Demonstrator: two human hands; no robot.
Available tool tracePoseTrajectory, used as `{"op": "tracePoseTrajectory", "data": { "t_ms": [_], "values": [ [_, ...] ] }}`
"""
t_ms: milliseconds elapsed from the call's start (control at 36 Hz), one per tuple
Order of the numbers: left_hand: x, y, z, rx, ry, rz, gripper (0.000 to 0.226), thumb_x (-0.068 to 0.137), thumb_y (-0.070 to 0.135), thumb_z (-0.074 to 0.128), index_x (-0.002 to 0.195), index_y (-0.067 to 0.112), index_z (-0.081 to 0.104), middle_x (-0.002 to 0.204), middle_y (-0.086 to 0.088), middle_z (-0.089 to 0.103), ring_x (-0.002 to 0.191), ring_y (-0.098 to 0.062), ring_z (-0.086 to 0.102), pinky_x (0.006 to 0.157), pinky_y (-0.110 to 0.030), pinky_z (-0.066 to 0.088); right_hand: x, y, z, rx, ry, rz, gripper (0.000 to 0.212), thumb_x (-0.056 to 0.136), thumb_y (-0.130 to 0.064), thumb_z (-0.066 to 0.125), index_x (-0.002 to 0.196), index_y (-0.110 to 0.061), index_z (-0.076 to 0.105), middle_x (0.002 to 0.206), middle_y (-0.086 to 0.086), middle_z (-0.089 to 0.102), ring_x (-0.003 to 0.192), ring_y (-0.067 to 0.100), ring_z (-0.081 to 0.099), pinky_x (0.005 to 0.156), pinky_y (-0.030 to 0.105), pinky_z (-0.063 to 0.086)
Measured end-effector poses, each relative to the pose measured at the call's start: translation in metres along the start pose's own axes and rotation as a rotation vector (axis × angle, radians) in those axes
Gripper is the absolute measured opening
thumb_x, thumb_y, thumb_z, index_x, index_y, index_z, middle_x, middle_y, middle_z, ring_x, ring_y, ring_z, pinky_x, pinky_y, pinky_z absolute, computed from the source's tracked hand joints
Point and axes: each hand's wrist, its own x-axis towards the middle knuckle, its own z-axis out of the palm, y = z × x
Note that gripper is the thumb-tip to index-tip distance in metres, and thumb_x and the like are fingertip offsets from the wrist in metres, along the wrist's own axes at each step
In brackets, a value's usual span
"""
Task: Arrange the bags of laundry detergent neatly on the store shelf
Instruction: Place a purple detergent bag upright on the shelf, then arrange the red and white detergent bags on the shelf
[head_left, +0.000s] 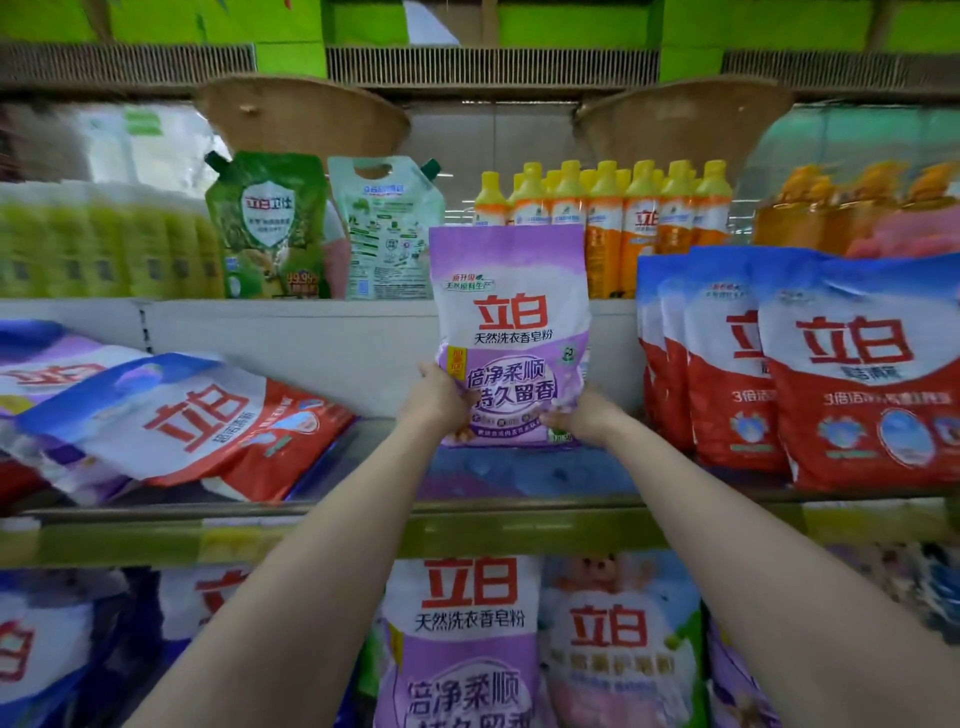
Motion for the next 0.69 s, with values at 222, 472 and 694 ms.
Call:
{"op": "tracePoseTrajectory", "data": {
  "t_ms": [222, 472, 694],
  "values": [
    [-0.039, 0.003, -0.038, 0.436, -0.053, 0.045, 0.063, 0.085, 0.038, 0.064, 0.13, 0.004, 0.035, 0.127, -0.014, 0.055, 0.117, -0.032, 0.054, 0.092, -0.037, 0.044, -0.044, -0.015, 0.0, -0.714, 0.278, -0.01, 0.05, 0.093, -0.022, 0.054, 0.136, -0.006, 0.034, 0.136, 0.016, 0.047, 0.124, 0.032, 0.048, 0.094, 0.038, 0.042],
    [-0.081, -0.022, -0.091, 0.665, 0.09, 0.089, 0.037, 0.088, 0.025, 0.053, 0.121, 0.007, 0.051, 0.123, -0.016, 0.058, 0.114, -0.034, 0.055, 0.093, -0.038, 0.042, -0.09, -0.05, 0.023, -0.924, 0.248, -0.353, 0.048, 0.092, -0.019, 0.052, 0.137, -0.008, 0.036, 0.136, 0.016, 0.044, 0.126, 0.033, 0.044, 0.098, 0.043, 0.041],
    [-0.119, -0.064, -0.154, 0.794, 0.239, -0.002, 0.041, 0.088, 0.033, 0.052, 0.121, 0.009, 0.056, 0.125, -0.014, 0.058, 0.117, -0.032, 0.054, 0.094, -0.038, 0.043, -0.122, -0.105, 0.079, -0.943, 0.145, -0.601, 0.045, 0.093, -0.027, 0.05, 0.133, -0.009, 0.041, 0.135, 0.011, 0.046, 0.128, 0.029, 0.042, 0.098, 0.044, 0.04]
  ]
}}
